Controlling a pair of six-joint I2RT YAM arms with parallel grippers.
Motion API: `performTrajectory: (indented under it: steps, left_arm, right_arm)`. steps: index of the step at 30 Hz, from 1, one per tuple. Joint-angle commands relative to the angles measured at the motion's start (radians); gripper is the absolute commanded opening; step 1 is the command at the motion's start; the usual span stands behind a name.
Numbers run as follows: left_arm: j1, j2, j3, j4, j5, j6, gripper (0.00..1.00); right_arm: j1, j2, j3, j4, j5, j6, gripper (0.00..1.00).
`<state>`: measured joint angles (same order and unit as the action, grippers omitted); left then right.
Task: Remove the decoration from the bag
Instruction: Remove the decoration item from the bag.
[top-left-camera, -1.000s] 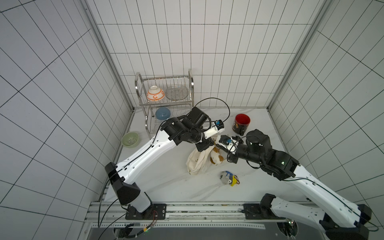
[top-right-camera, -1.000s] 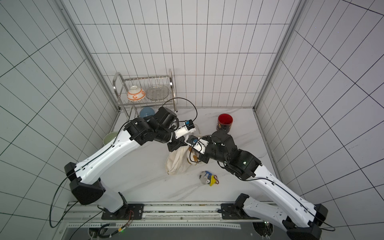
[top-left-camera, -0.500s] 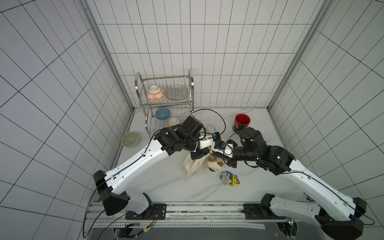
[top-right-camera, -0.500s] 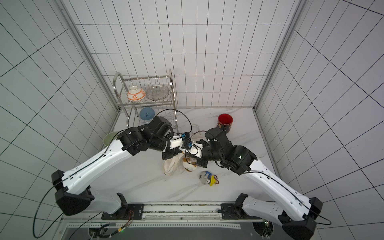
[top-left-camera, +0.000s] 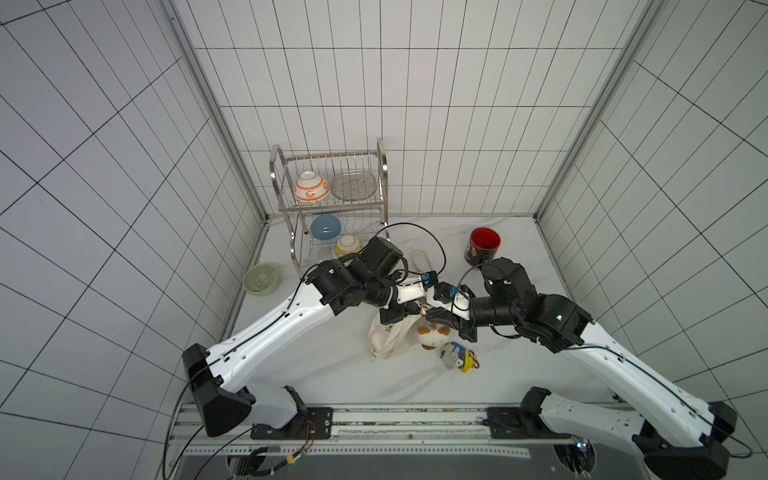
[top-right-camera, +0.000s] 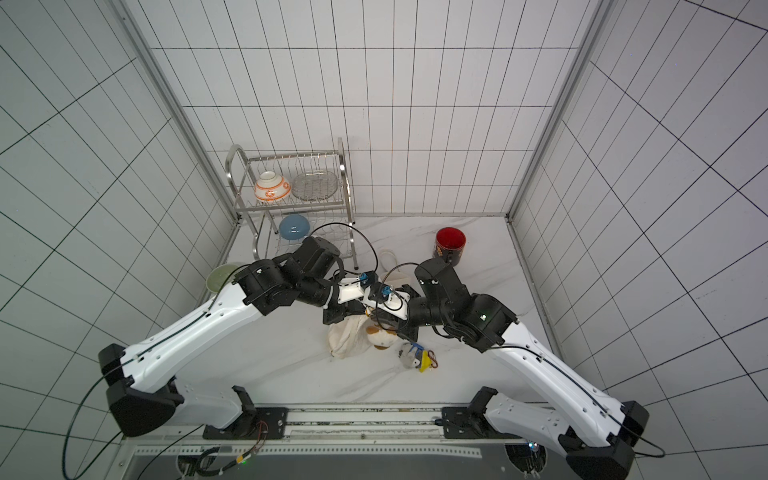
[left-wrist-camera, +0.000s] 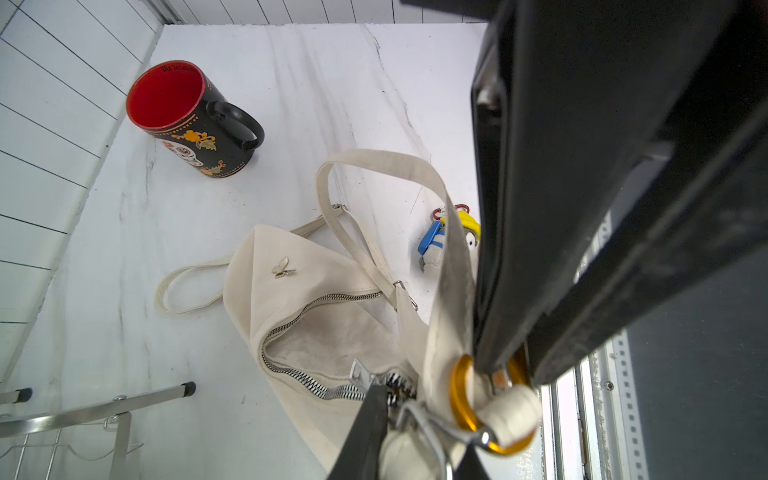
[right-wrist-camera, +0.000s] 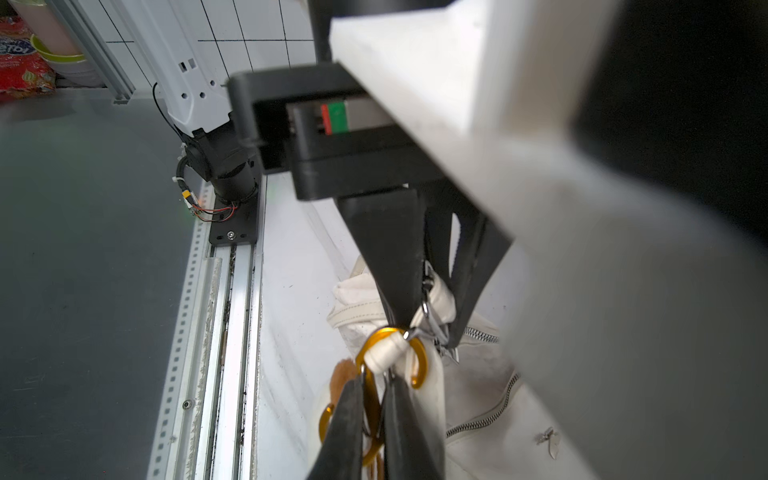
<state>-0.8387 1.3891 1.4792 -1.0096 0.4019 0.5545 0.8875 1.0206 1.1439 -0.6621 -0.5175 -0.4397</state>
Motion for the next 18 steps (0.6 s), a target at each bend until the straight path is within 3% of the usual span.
performTrajectory:
  steps: [1,6,9,14,18]
  left_arm:
    - [0.033,-0.006,-0.003,0.053,0.027,0.012,0.16]
    - [0.043,0.012,0.004,0.047,0.085,-0.005,0.11]
    - [0.054,0.018,0.011,0.041,0.123,-0.014,0.00]
    - [0.072,0.061,0.063,0.005,0.214,-0.013,0.00]
    - [0.056,0.111,0.095,-0.077,0.188,0.047,0.00]
  right_arm:
    - [-0.018,-0.030,-0.018,-0.086,-0.064,0.021,0.00]
    - [-0.022,-0.047,-0.058,-0.112,-0.068,0.023,0.00]
    - [-0.024,-0.047,-0.076,-0.119,-0.075,0.017,0.00]
    - [-0.014,-0.016,-0.050,-0.133,-0.069,-0.023,0.00]
    - [-0.009,0.013,0.004,-0.148,-0.063,-0.048,0.00]
